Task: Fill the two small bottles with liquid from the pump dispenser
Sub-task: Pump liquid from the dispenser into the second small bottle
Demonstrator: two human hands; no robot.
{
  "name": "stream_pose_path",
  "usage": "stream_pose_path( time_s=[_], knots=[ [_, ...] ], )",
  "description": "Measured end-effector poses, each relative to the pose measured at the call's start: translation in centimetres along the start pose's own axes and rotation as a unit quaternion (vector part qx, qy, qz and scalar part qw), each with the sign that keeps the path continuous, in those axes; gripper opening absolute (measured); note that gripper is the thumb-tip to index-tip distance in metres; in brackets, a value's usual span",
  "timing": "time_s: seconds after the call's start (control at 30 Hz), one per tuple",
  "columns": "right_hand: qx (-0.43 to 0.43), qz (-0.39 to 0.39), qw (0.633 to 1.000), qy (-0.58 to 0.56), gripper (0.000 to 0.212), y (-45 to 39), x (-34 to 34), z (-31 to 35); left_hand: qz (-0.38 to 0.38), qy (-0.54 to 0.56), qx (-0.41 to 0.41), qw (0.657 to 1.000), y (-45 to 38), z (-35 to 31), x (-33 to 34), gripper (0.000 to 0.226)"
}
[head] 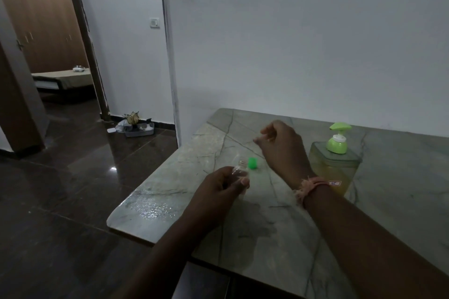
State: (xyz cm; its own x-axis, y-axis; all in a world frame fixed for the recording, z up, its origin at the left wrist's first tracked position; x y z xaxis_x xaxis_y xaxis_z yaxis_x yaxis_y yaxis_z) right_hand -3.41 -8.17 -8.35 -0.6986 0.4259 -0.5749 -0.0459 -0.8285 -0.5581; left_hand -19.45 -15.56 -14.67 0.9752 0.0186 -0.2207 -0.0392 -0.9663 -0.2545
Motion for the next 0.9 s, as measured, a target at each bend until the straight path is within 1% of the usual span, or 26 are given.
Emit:
stream_pose_path(
  time_s=[0.07,0.13,0.2,0.3,0.37,0.47,0.53,0.6,0.63,0.77,0.83,0.9],
  knots=[
    [-0.026,-0.033,0.999,0.002,0.016,-0.8,-3.1,1.5,0.009,0.009,0.006,1.0,-0.2,-0.5,0.4,0.011],
    [-0.041,-0.042,0.998,0.012,0.019,-1.7,-5.9,2.5,0.023,0.03,0.017,0.999,-0.3,-1.6,1.2,0.011],
    [-0.041,-0.046,0.998,0.017,0.022,-2.7,-8.4,2.8,0.041,0.032,0.041,0.998,-0.6,-2.8,2.3,0.015],
    [-0.018,-0.059,0.998,0.03,0.028,-4.1,-11.8,1.8,0.061,0.032,0.062,0.996,-1.4,-4.6,4.3,0.017],
    [0.017,-0.055,0.997,0.046,0.031,-4.7,-13.1,0.2,0.069,0.039,0.06,0.995,-2.0,-5.3,5.5,0.019],
    [0.088,-0.044,0.994,0.054,0.041,-5.1,-13.5,-2.9,0.075,0.063,0.04,0.994,-3.0,-5.9,7.3,0.022],
    [0.143,-0.011,0.99,0.007,0.048,-4.8,-13.1,-4.2,0.077,0.058,0.044,0.994,-3.5,-6.1,8.3,0.022],
    [0.199,0.031,0.978,-0.058,0.049,-4.2,-12.4,-4.8,0.083,0.049,0.049,0.994,-3.8,-6.3,9.2,0.026],
    [0.217,0.049,0.972,-0.073,0.049,-4.0,-12.0,-4.8,0.089,0.043,0.051,0.994,-3.9,-6.3,9.6,0.028],
    [0.222,0.074,0.968,-0.092,0.053,-3.8,-11.1,-4.7,0.098,0.037,0.06,0.993,-4.1,-6.1,10.4,0.026],
    [0.222,0.076,0.968,-0.086,0.051,-3.9,-11.1,-4.7,0.091,0.041,0.064,0.993,-4.2,-5.9,10.3,0.026],
    [0.226,0.095,0.966,-0.084,0.047,-4.2,-11.2,-4.8,0.089,0.029,0.067,0.993,-4.3,-5.8,10.0,0.027]
  ],
)
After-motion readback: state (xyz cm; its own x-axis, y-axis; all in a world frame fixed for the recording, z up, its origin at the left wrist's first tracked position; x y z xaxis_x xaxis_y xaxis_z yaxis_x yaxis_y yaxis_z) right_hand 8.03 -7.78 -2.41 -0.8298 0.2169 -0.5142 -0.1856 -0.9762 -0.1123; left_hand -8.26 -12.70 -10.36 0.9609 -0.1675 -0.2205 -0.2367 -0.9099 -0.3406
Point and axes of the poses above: each hand's wrist, its own y-axis away from the middle knuckle, its own x-axis out of the palm, z = x × y, the point moved 1 cm from there along -y, towards the middle knuckle, and after that the axes turned 4 degrees about y, right-handed, at the moved point
